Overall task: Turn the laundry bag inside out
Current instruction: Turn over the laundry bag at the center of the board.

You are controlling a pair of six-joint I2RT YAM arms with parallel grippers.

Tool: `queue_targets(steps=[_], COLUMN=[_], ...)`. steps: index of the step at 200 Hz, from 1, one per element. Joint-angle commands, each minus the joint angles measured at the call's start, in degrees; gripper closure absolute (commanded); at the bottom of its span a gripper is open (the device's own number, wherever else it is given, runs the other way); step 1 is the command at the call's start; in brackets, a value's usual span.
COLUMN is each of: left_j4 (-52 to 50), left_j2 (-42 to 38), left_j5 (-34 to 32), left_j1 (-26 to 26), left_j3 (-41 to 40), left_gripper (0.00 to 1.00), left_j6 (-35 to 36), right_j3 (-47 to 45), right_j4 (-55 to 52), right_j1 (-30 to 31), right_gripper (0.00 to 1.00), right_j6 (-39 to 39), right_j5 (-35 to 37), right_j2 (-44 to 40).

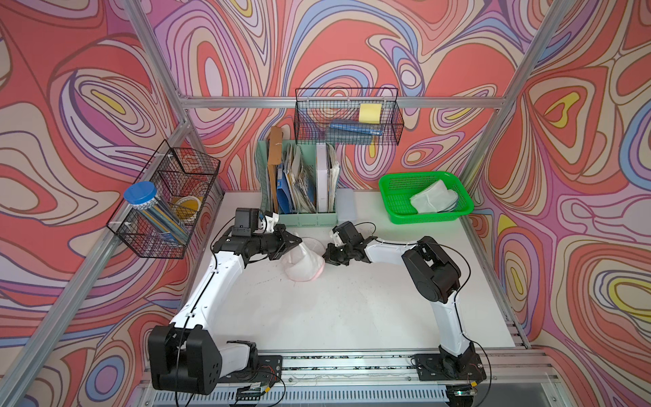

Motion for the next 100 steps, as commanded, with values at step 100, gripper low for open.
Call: queue_targets(steps=[100], left_j4=[-3.7], left_j2=[7.6], left_j5=[-19.1], left_j1=[1.2], left_j3=[-1.4], left_gripper=[1.0], left_j6=[6.9], right_j3=[4.6], right_j4=[-36.0], right_j1=[-7.1], right_gripper=[1.0], right_j6=[-18.9], right_j5=[23.5], right_j2=[-27.3])
